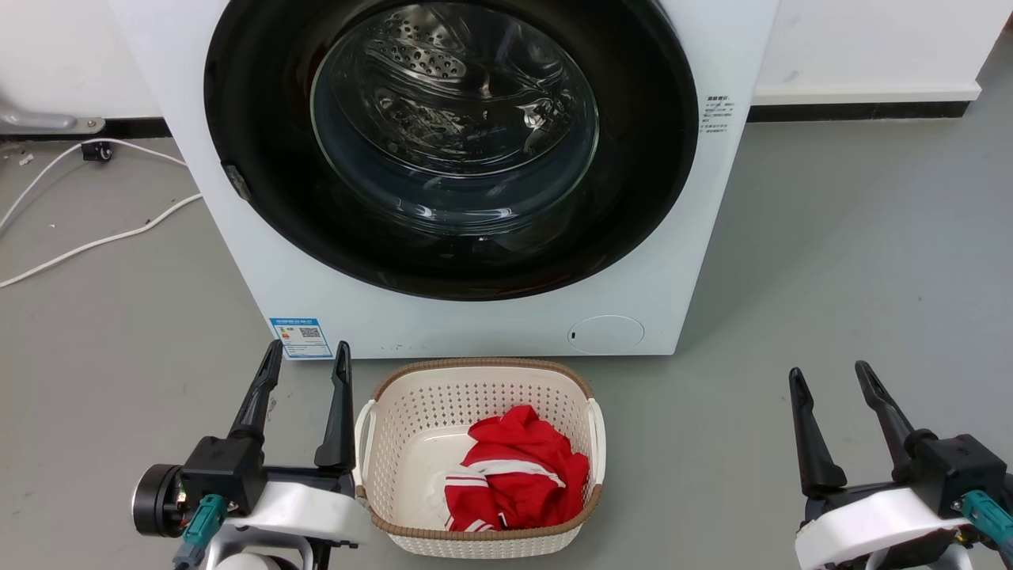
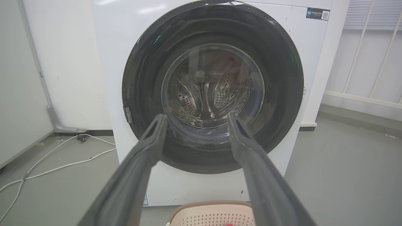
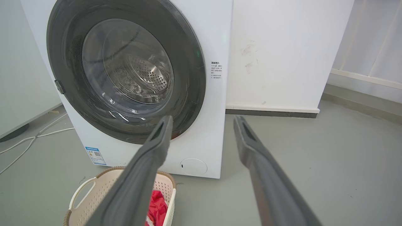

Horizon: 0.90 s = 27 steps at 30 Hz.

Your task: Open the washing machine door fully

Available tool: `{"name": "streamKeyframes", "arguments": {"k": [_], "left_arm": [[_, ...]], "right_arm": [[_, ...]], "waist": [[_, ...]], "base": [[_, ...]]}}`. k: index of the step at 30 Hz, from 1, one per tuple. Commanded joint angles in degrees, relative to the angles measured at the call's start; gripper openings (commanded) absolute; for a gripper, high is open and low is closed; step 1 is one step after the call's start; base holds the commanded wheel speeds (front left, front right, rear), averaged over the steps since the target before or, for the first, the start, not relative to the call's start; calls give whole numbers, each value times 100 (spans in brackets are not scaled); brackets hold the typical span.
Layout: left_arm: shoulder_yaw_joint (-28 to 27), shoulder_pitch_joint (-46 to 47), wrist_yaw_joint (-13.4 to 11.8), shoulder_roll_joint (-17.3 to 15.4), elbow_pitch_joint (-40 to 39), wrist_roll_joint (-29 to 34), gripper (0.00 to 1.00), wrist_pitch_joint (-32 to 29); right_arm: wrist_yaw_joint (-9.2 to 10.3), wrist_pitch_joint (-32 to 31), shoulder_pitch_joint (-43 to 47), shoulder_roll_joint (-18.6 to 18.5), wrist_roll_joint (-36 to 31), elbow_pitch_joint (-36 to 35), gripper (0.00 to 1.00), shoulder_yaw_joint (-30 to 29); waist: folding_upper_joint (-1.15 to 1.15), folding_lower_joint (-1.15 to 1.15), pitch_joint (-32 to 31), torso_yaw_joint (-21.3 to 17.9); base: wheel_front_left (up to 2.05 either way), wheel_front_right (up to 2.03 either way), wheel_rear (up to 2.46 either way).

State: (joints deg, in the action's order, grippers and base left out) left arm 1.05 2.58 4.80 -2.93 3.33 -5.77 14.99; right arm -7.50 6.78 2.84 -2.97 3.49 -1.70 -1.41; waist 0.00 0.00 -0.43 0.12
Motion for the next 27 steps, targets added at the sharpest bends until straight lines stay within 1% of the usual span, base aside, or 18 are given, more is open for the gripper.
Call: {"name": "streamKeyframes", "arguments": {"k": [1,3,4,5,6,9,10,12,14,15,16,20,21,24,27], "left_arm": [[-11,-23,-13,9,11,26,100,28],[-17,-29,-9,9,17,37,100,28],[-17,-30,-7,9,21,44,100,28],[-17,-29,-5,9,24,49,100,28],[-19,-26,-3,9,29,48,100,28],[-26,-22,0,9,36,46,100,28],[-26,-22,0,9,36,46,100,28],[-32,-27,1,9,39,40,100,28],[-35,-33,2,8,42,29,100,28],[-36,-36,3,8,44,26,100,28],[-40,-38,5,8,43,23,100,28],[-55,-40,6,8,31,12,100,28],[-61,-37,6,8,26,8,100,28],[-79,-16,11,8,5,-6,100,27],[-106,56,18,8,-24,-18,100,22]], "right_arm": [[2,28,-22,18,26,17,100,-2],[2,21,-18,18,128,45,100,-5],[2,32,-18,18,180,56,48,-16],[2,50,-21,18,249,66,15,-18],[2,84,-20,18,329,81,0,-17],[2,171,-23,17,620,118,0,-9],[2,171,-23,17,620,118,0,-9],[2,297,-30,17,1165,170,0,-5],[2,474,-49,18,2167,254,0,61],[1,565,-77,18,2756,286,0,111],[2,646,-104,18,3497,321,0,178],[2,820,-244,13,5812,367,0,292],[1,828,-303,11,6299,371,0,267],[1,832,-495,4,7590,413,0,13],[1,835,-775,9,8366,501,0,-145]], "waist": [[0,0,3,-1],[0,0,4,-3],[0,0,4,-3],[0,0,3,-3],[0,0,3,-2],[0,0,2,-2],[0,0,2,-2],[0,0,-1,-5],[0,0,-2,-4],[0,0,-4,-5],[0,0,-4,-7],[0,0,8,-21],[0,0,15,-27],[0,0,47,-42],[0,0,127,-47]], "base": [[0,0,0],[0,0,0],[0,0,0],[0,0,0],[0,0,0],[0,0,0],[0,0,0],[0,0,0],[0,0,0],[0,0,0],[0,0,0],[0,0,0],[0,0,0],[0,0,0],[0,0,0]]}}
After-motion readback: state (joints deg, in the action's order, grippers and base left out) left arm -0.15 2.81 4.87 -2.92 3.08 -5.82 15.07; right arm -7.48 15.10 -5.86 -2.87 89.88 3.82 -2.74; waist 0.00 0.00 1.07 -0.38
